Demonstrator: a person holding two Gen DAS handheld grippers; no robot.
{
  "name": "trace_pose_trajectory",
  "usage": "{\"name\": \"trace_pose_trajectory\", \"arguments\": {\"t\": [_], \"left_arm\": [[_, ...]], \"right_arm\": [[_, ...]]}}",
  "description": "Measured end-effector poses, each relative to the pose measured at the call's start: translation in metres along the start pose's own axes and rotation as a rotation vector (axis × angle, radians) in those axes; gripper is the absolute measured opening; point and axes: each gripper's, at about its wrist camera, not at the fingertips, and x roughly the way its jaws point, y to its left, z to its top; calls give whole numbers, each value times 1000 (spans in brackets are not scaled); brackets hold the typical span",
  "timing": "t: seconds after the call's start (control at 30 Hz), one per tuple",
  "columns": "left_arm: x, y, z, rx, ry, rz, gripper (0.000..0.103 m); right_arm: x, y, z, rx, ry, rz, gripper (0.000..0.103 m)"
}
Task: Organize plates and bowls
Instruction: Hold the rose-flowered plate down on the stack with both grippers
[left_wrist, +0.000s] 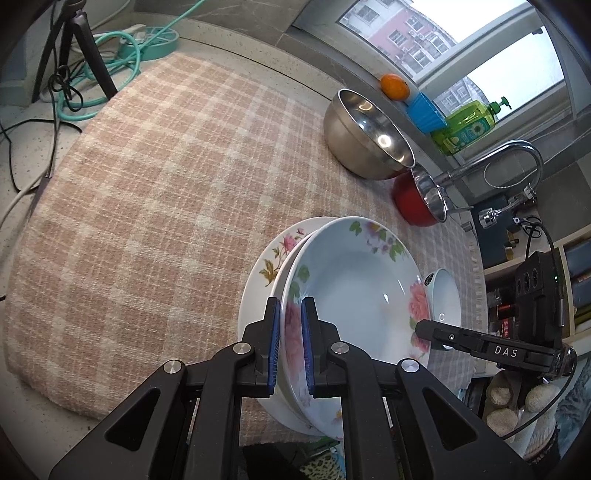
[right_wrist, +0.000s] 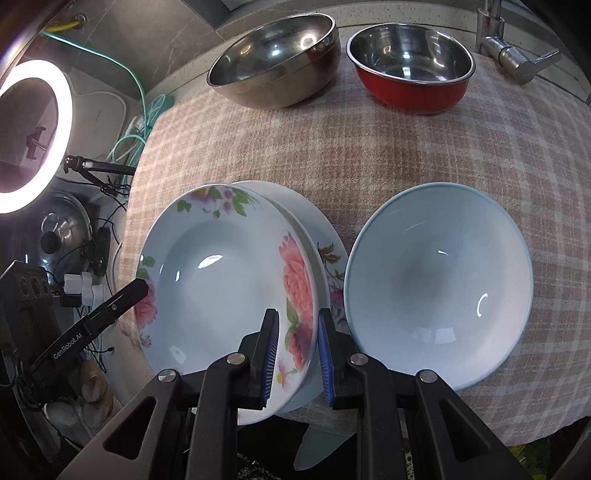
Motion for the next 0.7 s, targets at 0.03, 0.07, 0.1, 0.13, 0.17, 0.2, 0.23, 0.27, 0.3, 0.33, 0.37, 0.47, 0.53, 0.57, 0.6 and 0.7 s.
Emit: {"name": "trace_pose_trajectory", "arguments": {"t": [0.03,0.07,0.1,0.13,0.17,0.2,0.23,0.27,0.3,0.33,0.37,0.47,0.53,0.57,0.6,0.7], "left_arm": [[0,0,0,0,0,2,9],[0,1,0,0,-1,5,9],[0,1,0,0,-1,6,9],[0,1,0,0,-1,6,9],[0,2,0,1,-1,6,9],[1,2,0,1,0,6,9],[1,2,0,0,1,6,9],[1,2,-1,-1,2,6,9],[1,2,-1,0,3,7,9],[1,2,-1,-2,3,7,9],[2,2,-1,-1,4,7,9],[3,2,-2,5,6,8,9],[4,2,-2,8,5,11,9],[4,2,-2,10,4,13,9],[4,2,-2,10,5,13,9],[4,2,-2,12,4,20,9]], "right_arm": [[1,0,0,-2,2,-1,19],[1,1,0,-4,5,-3,19],[2,1,-1,-5,6,-4,19],[2,1,-1,-5,7,-5,19],[3,2,-1,-7,8,-7,19],[3,3,-1,-12,7,-12,19],[2,4,-2,-19,6,-18,19],[2,5,-2,-23,5,-25,19],[2,6,-2,-30,3,-35,19],[2,8,-3,-37,2,-43,19],[2,9,-2,-41,0,-48,19],[1,11,-2,-54,-3,-64,19],[1,11,-1,-52,-4,-66,19],[1,12,-1,-57,-3,-71,19],[1,12,-1,-63,-3,-78,19],[3,16,-2,-82,6,-100,19]]}}
